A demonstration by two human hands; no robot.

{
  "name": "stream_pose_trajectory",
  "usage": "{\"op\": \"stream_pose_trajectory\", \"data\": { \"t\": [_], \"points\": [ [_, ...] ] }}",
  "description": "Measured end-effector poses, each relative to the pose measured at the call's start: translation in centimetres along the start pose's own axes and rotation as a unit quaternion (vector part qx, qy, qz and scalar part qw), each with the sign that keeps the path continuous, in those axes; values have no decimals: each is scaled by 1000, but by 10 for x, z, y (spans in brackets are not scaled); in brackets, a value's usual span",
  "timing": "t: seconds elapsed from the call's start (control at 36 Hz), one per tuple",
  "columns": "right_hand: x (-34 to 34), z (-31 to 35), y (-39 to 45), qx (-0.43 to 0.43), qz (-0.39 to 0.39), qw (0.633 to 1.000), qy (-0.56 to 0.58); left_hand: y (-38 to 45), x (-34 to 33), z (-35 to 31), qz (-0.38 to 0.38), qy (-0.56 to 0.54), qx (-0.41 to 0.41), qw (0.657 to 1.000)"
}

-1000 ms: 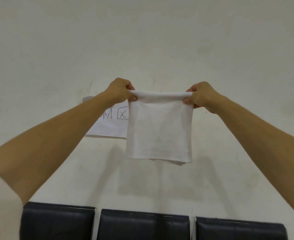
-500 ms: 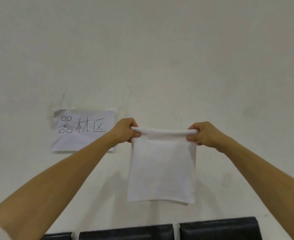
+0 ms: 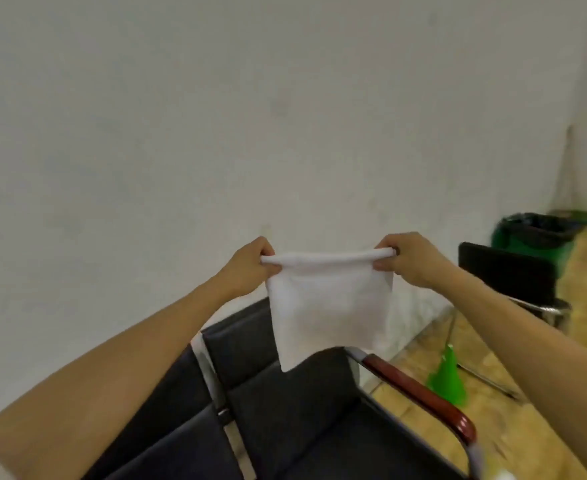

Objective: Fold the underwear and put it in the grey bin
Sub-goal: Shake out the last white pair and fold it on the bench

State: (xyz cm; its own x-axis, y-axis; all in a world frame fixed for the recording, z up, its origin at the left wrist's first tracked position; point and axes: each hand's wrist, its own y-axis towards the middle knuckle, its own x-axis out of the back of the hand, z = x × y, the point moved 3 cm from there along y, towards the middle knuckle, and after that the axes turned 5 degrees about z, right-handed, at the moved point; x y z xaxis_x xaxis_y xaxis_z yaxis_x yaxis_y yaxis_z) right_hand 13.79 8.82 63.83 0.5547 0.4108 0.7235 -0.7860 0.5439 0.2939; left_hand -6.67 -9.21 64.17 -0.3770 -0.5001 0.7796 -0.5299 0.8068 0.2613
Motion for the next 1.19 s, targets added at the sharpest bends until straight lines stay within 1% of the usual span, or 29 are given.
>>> {"op": "stream_pose_trajectory", "data": {
  "t": [0.08,0.14,0.17,0.25,0.31,0.33,0.44,0.47,0.5,0.53,0.61,0.67,0.75,0.81,0.92,1.0,1.06,1.11,1.19],
  "points": [
    [31,-96,-60,-83,-27,996,-17,14,-108,-55,69,38,-53,995],
    [41,-160,-110,-138,-36,990,-24,8,-186,-85,121,53,-70,989],
    [42,-179,-126,-152,-36,987,-27,6,-208,-94,135,57,-71,987],
    [58,-276,-209,-259,-53,964,-27,-10,-334,-137,208,50,-89,973],
    [53,-321,-250,-301,-44,952,-28,-28,-389,-154,248,48,-93,963],
    [61,-361,-286,-342,-43,938,-32,-39,-443,-175,279,41,-101,954],
    [46,-443,-362,-389,-42,920,-10,-71,-546,-196,325,38,-106,939],
    [42,-465,-382,-410,-33,912,-6,-78,-579,-198,339,33,-97,935],
    [35,-480,-396,-419,-30,907,2,-86,-598,-197,346,31,-90,933],
    [22,-527,-422,-437,-26,899,8,-96,-660,-195,365,14,-91,926],
    [0,-545,-455,-454,-21,891,20,-120,-690,-179,380,-9,-59,923],
    [-40,-597,-489,-474,-6,880,30,-138,-764,-154,402,-10,-44,914],
    [-103,-656,-531,-495,25,867,51,-166,-845,-110,430,-9,-1,903],
    [-145,-691,-556,-505,37,860,60,-184,-894,-80,452,3,11,892],
    [-230,-750,-598,-534,49,839,92,-212,-980,-16,483,31,7,875],
    [-287,-771,-626,-558,51,819,124,-238,-1016,26,516,78,-7,853],
    [-321,-777,-641,-572,69,805,140,-257,-1028,51,537,108,-3,836],
    [-355,-771,-652,-590,93,785,162,-273,-1028,73,555,152,-2,818],
    [-382,-757,-662,-603,119,763,200,-285,-1019,82,577,216,-14,788]
  ]
}}
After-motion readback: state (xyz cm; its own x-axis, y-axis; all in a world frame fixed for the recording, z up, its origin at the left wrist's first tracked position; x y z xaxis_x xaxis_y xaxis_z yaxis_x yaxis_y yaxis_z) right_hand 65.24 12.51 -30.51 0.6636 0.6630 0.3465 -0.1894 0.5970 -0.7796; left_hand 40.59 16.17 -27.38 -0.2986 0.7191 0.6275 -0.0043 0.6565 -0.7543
